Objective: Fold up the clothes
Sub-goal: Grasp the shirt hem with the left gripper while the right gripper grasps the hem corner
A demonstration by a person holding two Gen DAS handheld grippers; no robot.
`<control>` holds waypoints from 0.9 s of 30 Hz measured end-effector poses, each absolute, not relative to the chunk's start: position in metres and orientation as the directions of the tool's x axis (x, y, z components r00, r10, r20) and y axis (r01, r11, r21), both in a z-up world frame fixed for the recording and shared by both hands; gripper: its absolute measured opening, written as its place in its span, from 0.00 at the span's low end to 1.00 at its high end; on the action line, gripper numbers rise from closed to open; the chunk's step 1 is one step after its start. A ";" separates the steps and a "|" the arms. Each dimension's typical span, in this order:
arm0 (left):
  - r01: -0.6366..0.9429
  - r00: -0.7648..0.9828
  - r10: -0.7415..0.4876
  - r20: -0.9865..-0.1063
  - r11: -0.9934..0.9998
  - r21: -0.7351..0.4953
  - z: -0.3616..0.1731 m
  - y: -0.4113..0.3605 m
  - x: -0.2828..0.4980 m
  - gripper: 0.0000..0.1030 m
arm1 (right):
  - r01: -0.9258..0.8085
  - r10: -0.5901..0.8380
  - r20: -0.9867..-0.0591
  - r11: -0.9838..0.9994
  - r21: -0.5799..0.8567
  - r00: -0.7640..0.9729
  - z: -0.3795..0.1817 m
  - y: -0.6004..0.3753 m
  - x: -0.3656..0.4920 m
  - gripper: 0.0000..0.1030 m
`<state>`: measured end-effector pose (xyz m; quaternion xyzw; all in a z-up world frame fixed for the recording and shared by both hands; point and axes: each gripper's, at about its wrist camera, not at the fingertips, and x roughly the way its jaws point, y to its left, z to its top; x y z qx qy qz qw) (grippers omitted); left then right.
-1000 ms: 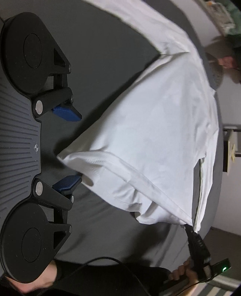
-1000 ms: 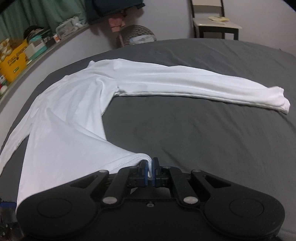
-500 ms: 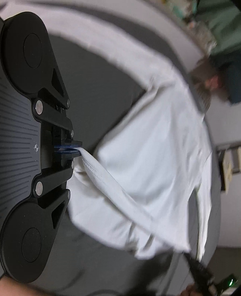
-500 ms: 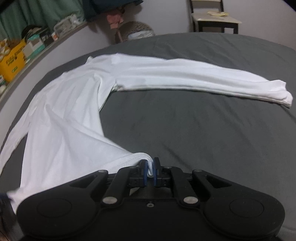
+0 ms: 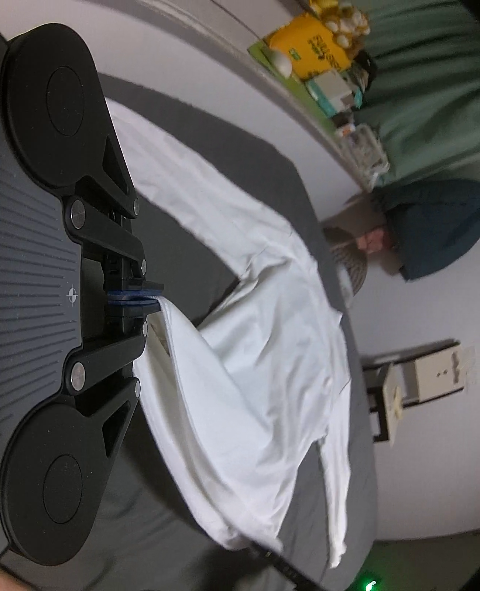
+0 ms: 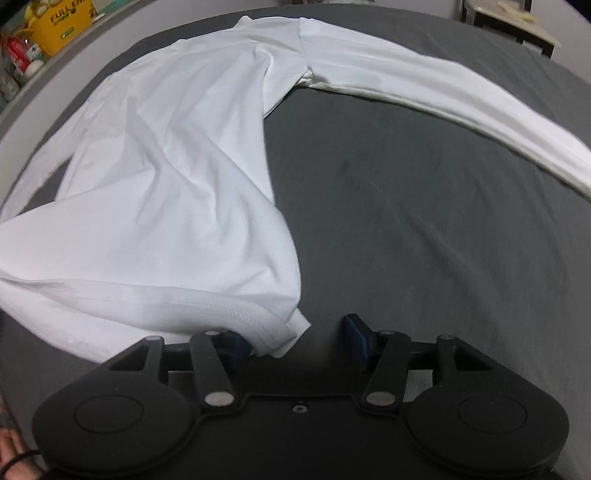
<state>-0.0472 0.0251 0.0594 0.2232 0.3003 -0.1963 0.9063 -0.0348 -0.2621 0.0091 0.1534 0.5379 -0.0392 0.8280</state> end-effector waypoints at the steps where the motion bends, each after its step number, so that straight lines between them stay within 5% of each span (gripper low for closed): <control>1: 0.472 0.751 -0.208 -0.627 0.833 0.288 0.061 0.027 -0.047 0.03 | 0.199 0.137 -0.886 0.948 0.247 0.443 0.013 -0.261 -0.039 0.51; 5: 0.395 0.775 -0.140 -0.617 0.869 0.298 0.061 0.040 -0.046 0.03 | 0.081 0.200 -0.832 0.957 0.280 0.518 0.030 -0.248 -0.053 0.55; 7: 0.365 0.776 -0.102 -0.622 0.878 0.311 0.058 0.047 -0.043 0.03 | 0.043 0.157 -0.852 0.978 0.205 0.500 0.031 -0.234 -0.055 0.63; 14: 0.317 0.753 -0.059 -0.655 0.905 0.283 0.044 0.061 -0.038 0.03 | -0.172 0.006 -0.891 0.982 -0.081 0.455 0.017 -0.171 -0.059 0.62; 20: 0.320 0.745 -0.046 -0.665 0.900 0.296 0.039 0.058 -0.037 0.03 | -0.028 -0.030 -0.849 0.998 -0.052 0.527 0.025 -0.188 -0.049 0.37; 22: 0.321 0.742 -0.042 -0.669 0.898 0.300 0.038 0.057 -0.038 0.03 | 0.055 -0.038 -0.831 0.998 -0.009 0.555 0.030 -0.204 -0.046 0.06; 27: 0.325 0.731 -0.036 -0.681 0.896 0.301 0.035 0.057 -0.038 0.03 | 0.177 -0.107 -0.637 0.983 0.047 0.763 0.070 -0.214 -0.073 0.06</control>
